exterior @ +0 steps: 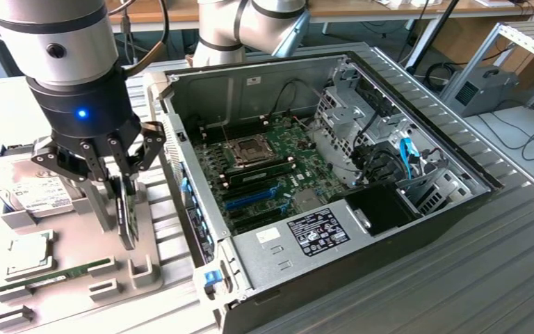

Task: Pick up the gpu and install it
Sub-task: 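Pick up the gpu and move the gpu toward the slot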

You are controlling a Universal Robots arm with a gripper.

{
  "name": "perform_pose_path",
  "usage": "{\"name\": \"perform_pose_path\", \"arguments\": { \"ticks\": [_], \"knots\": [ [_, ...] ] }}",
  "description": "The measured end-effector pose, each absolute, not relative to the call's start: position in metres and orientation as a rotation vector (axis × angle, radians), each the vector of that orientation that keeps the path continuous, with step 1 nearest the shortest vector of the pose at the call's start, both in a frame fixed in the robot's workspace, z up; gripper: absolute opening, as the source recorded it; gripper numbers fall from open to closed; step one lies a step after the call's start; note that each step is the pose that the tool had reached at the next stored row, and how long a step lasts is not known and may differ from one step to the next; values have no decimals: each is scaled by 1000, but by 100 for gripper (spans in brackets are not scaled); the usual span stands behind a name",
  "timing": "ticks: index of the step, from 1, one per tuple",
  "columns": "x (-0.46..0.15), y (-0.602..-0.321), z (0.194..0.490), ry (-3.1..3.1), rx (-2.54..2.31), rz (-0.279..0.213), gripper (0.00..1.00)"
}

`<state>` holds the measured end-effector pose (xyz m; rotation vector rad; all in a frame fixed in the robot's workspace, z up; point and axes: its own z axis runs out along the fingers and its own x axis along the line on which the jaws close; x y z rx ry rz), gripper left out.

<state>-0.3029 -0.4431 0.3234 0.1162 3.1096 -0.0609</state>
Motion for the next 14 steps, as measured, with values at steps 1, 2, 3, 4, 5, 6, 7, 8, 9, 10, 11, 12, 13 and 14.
{"name": "perform_pose_path", "arguments": {
  "ticks": [1, 2, 3, 4, 5, 6, 7, 8, 9, 10, 11, 12, 13, 14],
  "knots": [
    [-303, -443, 324, 3110, 116, -61, 26],
    [-303, -443, 324, 3110, 116, -61, 26],
    [-303, -443, 324, 3110, 116, -61, 26],
    [-303, -443, 324, 3110, 116, -61, 26],
    [-303, -443, 325, 3110, 116, -61, 26],
    [-303, -443, 325, 3110, 116, -61, 26],
    [-303, -443, 325, 3110, 116, -61, 26],
    [-303, -443, 326, 3110, 116, -61, 26],
    [-303, -443, 326, 3110, 116, -61, 26],
    [-303, -443, 326, 3110, 116, -61, 26],
    [-303, -443, 326, 3110, 116, -61, 26],
    [-303, -443, 327, 3110, 116, -61, 26],
    [-303, -443, 327, 3110, 116, -61, 26],
    [-303, -443, 327, 3110, 116, -61, 26]
  ]
}}
